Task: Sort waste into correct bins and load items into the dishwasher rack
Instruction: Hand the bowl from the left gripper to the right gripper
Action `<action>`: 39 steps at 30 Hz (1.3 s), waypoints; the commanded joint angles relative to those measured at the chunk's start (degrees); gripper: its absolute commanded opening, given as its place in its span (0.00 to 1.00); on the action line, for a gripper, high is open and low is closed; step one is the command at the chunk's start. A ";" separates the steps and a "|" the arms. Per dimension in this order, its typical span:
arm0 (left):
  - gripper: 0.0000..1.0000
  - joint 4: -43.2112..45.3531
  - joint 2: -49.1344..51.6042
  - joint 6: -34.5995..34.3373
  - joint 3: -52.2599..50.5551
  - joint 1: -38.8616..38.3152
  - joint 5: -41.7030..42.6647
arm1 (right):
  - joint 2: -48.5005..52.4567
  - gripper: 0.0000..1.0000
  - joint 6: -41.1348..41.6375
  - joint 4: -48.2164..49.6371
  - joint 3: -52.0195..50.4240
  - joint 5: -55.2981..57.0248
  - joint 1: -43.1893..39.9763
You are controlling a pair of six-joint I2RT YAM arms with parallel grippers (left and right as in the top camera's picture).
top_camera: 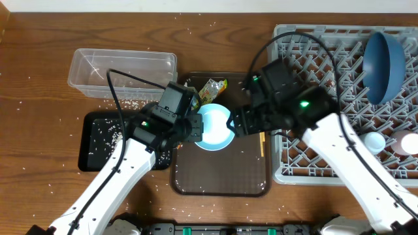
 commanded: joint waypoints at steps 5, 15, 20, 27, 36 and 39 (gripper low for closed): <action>0.06 0.37 0.26 -2.89 0.79 0.28 6.49 | 7.61 0.51 0.39 0.44 0.26 7.15 3.28; 0.06 1.38 0.28 -2.89 0.79 0.28 6.45 | 9.01 0.01 0.55 2.19 0.28 7.87 3.04; 0.73 2.82 0.26 -2.91 0.81 0.28 7.08 | 6.80 0.01 0.79 0.72 0.31 16.52 2.99; 0.98 2.45 -2.29 -2.91 2.27 1.27 7.06 | -1.55 0.01 5.97 -6.45 0.35 44.11 0.79; 0.98 2.36 -8.92 -2.86 4.98 4.02 6.88 | -7.21 0.01 5.97 -11.58 0.33 70.01 -3.21; 0.98 1.90 -9.49 -2.86 4.98 4.04 6.86 | -5.29 0.01 7.10 -13.05 0.28 72.67 -5.73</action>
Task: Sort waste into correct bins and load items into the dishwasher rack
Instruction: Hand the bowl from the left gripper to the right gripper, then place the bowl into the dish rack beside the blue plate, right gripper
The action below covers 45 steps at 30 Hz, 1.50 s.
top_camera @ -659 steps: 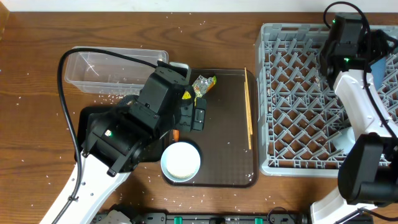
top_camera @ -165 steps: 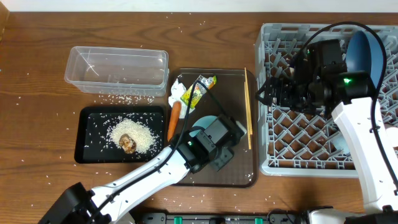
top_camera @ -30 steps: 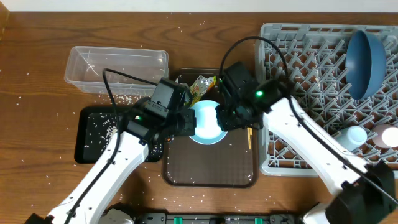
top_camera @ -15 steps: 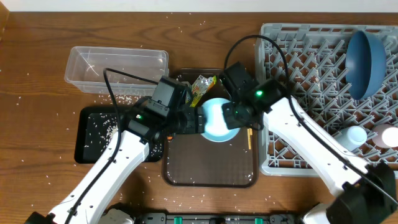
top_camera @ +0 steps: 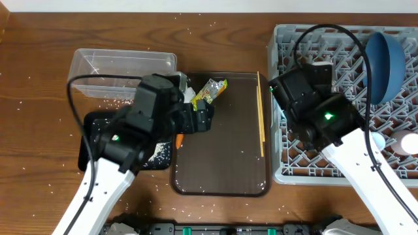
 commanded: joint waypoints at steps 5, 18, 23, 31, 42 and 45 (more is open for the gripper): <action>0.98 -1.70 0.00 0.26 0.83 0.28 0.55 | 6.84 0.01 2.49 -0.85 0.28 19.17 -6.91; 0.98 -1.81 0.00 0.42 0.83 0.28 0.52 | 13.60 0.01 -2.21 8.33 0.28 23.67 -14.43; 0.98 -1.81 0.00 0.44 0.83 0.28 0.50 | 13.92 0.01 -2.25 12.85 0.28 23.74 -14.67; 0.98 -1.81 0.00 0.42 0.83 0.28 0.52 | 19.37 0.01 -15.56 29.18 0.28 23.80 -16.72; 0.98 -1.84 0.00 0.42 0.83 0.28 0.52 | 28.52 0.01 -20.26 36.74 0.28 30.88 -18.08; 0.98 -2.08 0.00 0.42 0.83 0.28 0.52 | 29.05 0.01 -20.26 37.13 0.28 30.84 -18.40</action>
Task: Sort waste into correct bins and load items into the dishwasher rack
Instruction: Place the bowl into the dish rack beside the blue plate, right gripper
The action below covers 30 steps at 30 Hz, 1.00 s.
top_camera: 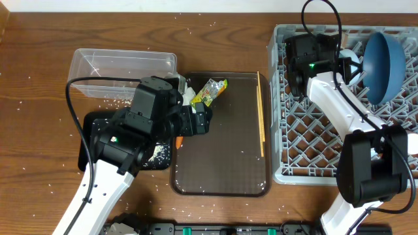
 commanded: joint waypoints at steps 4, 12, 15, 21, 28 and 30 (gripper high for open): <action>0.98 -0.17 0.02 0.37 0.83 0.31 0.52 | 0.37 0.01 -0.81 0.24 0.31 2.99 -0.13; 0.98 -0.17 0.39 0.37 0.83 0.31 0.52 | 0.52 0.01 2.25 -3.23 0.31 -3.21 2.14; 0.98 -0.17 0.39 0.37 0.83 0.31 0.52 | 1.14 0.01 3.32 -3.74 0.31 -4.04 2.60; 0.98 -0.20 0.39 0.42 0.83 0.31 0.52 | 4.59 0.02 3.32 -5.70 0.31 -3.23 2.75; 0.98 -0.20 0.42 1.88 0.83 0.31 0.52 | 5.97 0.04 3.28 -8.07 0.31 -1.07 3.19; 0.98 -0.17 0.42 1.88 0.83 0.31 0.52 | 5.97 0.04 2.27 -8.44 0.31 -1.07 4.02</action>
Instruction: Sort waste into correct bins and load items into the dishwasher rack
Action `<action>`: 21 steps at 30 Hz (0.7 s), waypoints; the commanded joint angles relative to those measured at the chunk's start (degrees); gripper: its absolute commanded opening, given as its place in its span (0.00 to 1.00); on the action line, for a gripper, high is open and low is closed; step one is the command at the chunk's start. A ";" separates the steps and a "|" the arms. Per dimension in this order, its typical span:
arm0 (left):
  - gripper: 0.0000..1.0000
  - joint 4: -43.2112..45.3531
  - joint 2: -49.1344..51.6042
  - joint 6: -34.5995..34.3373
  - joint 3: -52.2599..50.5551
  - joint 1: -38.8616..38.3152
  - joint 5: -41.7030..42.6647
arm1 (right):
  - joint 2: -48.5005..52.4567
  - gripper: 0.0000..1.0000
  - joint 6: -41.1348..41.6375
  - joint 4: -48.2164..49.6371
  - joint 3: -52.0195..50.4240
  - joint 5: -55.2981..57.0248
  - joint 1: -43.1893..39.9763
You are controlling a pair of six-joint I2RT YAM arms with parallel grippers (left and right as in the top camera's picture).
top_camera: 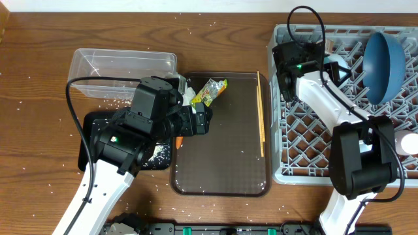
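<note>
My left gripper (200,121) hangs over the left edge of the brown tray (222,163); the overhead view does not show how its jaws stand. A yellow-green snack wrapper (213,90) and white crumpled paper (188,95) lie at the tray's far left, and chopsticks (260,114) along its right side. My right gripper (328,65) reaches into the far part of the grey dishwasher rack (307,140), at a pale bowl (337,66) standing on edge beside a dark blue bowl (385,57). Its grip cannot be made out.
A clear plastic container (124,68) stands at the far left. In front of it, under my left arm, is a black tray (95,140) scattered with rice. An orange scrap (178,140) lies by the brown tray's left rim. Rice grains dot the wooden table.
My right wrist has drawn a little left in the far part of the rack, and the pale bowl now shows further left of the dark blue bowl. The left arm has not moved.
Both grippers were at a light blue bowl on the brown tray. Then the bowl was gone from the tray and my right arm was over the rack, the left gripper back at the tray's left edge. The right gripper has since reached the rack's far part beside the dark blue bowl.
</note>
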 commanded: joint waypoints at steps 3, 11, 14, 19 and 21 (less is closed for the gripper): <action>0.98 -0.15 0.39 1.40 0.83 0.31 0.52 | 1.81 0.05 -0.92 -2.67 -0.37 -0.70 2.82; 0.98 -0.20 0.39 1.40 0.83 0.31 0.52 | 1.84 0.21 -0.90 -5.64 -0.37 -9.64 6.19; 0.98 -0.20 0.37 1.40 0.83 0.31 0.52 | 1.84 0.24 -0.90 -6.88 -0.37 -10.43 6.97; 0.98 -0.20 0.39 1.40 0.83 0.31 0.52 | 1.81 0.36 0.17 -10.62 -0.37 -10.45 8.46; 0.98 -0.20 0.37 1.40 0.83 0.31 0.52 | 1.81 0.43 1.29 -12.50 -0.37 -10.75 9.03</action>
